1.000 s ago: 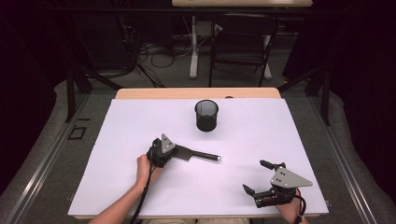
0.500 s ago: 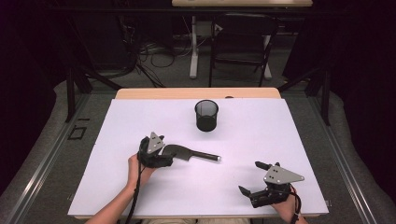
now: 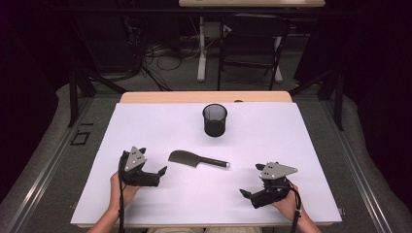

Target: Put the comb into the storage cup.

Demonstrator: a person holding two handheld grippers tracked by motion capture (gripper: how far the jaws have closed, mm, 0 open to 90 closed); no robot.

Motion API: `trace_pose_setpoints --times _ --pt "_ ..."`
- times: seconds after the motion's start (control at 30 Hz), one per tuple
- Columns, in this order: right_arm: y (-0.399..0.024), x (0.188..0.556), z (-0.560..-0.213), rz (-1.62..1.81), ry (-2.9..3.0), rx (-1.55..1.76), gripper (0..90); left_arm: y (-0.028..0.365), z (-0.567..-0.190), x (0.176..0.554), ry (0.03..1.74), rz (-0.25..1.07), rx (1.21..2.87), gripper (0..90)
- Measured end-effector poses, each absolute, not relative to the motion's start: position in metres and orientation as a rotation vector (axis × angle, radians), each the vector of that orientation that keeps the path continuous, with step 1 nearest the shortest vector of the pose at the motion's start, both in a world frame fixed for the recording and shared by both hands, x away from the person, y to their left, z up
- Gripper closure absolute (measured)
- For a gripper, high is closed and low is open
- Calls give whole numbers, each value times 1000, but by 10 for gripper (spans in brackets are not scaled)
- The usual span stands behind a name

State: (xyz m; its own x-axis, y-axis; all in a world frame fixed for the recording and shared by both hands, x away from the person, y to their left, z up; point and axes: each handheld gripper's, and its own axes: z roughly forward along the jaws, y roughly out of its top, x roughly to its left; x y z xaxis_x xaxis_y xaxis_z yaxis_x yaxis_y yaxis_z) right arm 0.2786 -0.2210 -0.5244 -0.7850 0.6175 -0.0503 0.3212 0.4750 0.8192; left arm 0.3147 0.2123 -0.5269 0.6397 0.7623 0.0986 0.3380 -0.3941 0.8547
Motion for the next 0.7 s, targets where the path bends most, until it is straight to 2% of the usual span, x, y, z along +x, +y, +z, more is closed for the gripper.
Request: trace_pose_setpoints --times 0.37,0.7 --pt "-203 300 -519 1140 2474 763 0 238 -530 294 871 627 1949 0" --pt "-182 320 -511 1065 2540 712 3 245 -534 289 867 616 1940 1"
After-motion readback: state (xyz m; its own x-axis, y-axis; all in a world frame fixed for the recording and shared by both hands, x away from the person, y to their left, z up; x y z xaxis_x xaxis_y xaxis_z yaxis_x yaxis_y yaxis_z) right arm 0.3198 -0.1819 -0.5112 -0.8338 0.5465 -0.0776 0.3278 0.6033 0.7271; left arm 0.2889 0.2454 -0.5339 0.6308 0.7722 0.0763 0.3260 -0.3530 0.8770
